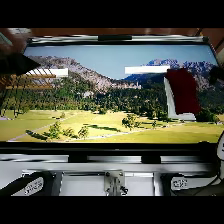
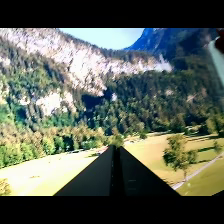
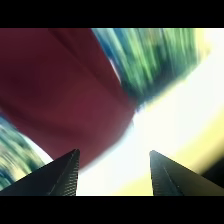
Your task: Fold the shirts.
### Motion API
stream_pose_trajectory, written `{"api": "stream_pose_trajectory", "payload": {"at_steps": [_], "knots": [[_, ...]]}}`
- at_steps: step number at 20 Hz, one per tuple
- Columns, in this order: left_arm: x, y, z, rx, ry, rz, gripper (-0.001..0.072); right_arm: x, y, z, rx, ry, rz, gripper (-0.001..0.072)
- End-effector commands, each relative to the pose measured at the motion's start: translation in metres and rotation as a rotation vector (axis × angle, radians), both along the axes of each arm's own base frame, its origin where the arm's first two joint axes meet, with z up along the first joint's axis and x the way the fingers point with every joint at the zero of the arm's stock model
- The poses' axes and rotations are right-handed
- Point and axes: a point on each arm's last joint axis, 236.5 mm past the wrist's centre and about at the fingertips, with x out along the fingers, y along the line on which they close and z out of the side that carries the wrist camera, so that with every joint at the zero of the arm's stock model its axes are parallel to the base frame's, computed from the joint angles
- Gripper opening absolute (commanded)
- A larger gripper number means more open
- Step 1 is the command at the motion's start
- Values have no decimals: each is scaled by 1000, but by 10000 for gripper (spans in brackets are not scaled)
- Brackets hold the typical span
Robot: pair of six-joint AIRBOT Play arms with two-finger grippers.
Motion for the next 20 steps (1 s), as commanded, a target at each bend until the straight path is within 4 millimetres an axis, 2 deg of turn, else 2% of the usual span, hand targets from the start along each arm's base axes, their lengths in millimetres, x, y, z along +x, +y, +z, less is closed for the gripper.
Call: {"api": "stream_pose_trajectory", "payload": {"at_steps": [1,2,3,4,5,6,7,8,11,20], "knots": [[13,15,-75,343,154,70,27,50,59,105,-157,-347,298,551],[12,13,-95,427,202,76,30,51,90,96,-157,-304,379,551],[6,8,-115,493,265,57,57,48,117,74,-117,-227,426,552],[-2,1,-132,530,327,20,193,40,148,41,-24,-123,459,552],[-10,-4,-148,548,395,-3,561,31,179,11,101,-33,493,553],[-14,-6,-160,549,448,7,674,22,209,-15,236,54,525,552],[-16,-6,-168,550,484,17,673,16,231,-34,337,120,537,552],[-16,-6,-174,548,500,27,674,14,240,-47,384,158,528,552],[-14,-6,-176,555,500,15,668,16,249,-66,372,209,526,552],[-15,-6,-177,563,500,-2,668,19,252,-65,376,194,531,552]]}}
